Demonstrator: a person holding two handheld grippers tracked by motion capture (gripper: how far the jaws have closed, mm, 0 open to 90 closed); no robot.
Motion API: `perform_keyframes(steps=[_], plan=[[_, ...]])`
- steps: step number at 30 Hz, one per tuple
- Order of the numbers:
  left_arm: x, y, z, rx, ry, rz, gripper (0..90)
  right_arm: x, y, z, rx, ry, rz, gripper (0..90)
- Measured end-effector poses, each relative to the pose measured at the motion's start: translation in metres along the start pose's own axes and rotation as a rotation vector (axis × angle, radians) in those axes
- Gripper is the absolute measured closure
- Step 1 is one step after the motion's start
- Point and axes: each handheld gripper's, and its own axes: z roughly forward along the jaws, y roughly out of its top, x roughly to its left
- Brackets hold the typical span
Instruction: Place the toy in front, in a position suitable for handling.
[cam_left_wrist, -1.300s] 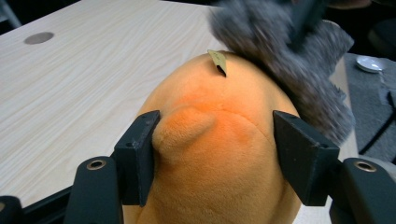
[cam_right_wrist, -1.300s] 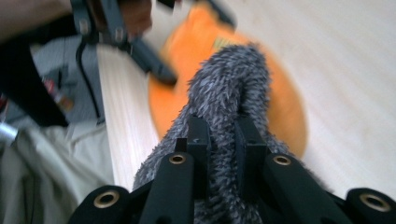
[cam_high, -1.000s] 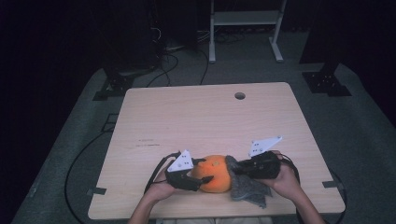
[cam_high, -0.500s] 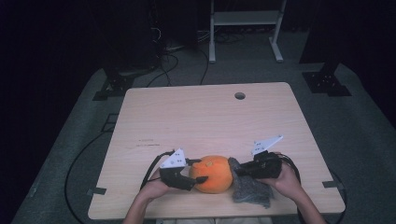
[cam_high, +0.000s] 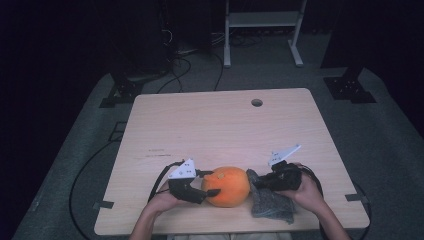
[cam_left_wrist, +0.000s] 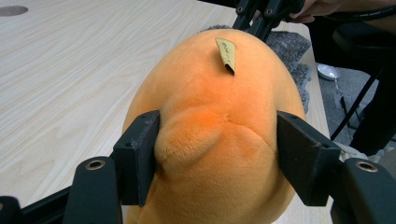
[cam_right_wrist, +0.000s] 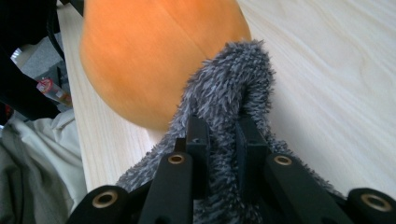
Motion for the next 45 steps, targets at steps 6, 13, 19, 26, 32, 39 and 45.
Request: perform_keyframes(steps=[6,13,19,26,32,39,45], plan=[[0.001,0.0,0.0,-0.002,-0.001,-0.006,34.2,0.006,0.01,-0.008,-0.098,0.04,-0.015,77.9],[0.002,-0.001,-0.001,-0.001,-0.002,-0.006,33.9,0.0,-0.001,0.007,0.037,-0.008,-0.012,78.2],[-0.001,0.0,0.001,0.013,-0.001,0.022,33.6,0.015,0.02,-0.01,-0.138,0.05,-0.036,78.5],[-0.003,0.002,0.002,0.013,-0.008,0.037,33.3,0.01,0.009,-0.001,-0.052,0.023,-0.023,78.7],[-0.007,0.004,0.005,0.011,-0.015,0.06,32.6,0.022,0.021,-0.017,-0.179,0.107,-0.049,78.8],[-0.012,0.008,0.008,0.019,-0.02,0.077,31.9,0.017,0.014,-0.006,-0.065,0.023,-0.046,78.7],[-0.01,0.006,0.008,0.005,-0.023,0.064,31.6,0.03,0.021,-0.009,-0.102,0.03,-0.089,78.8]])
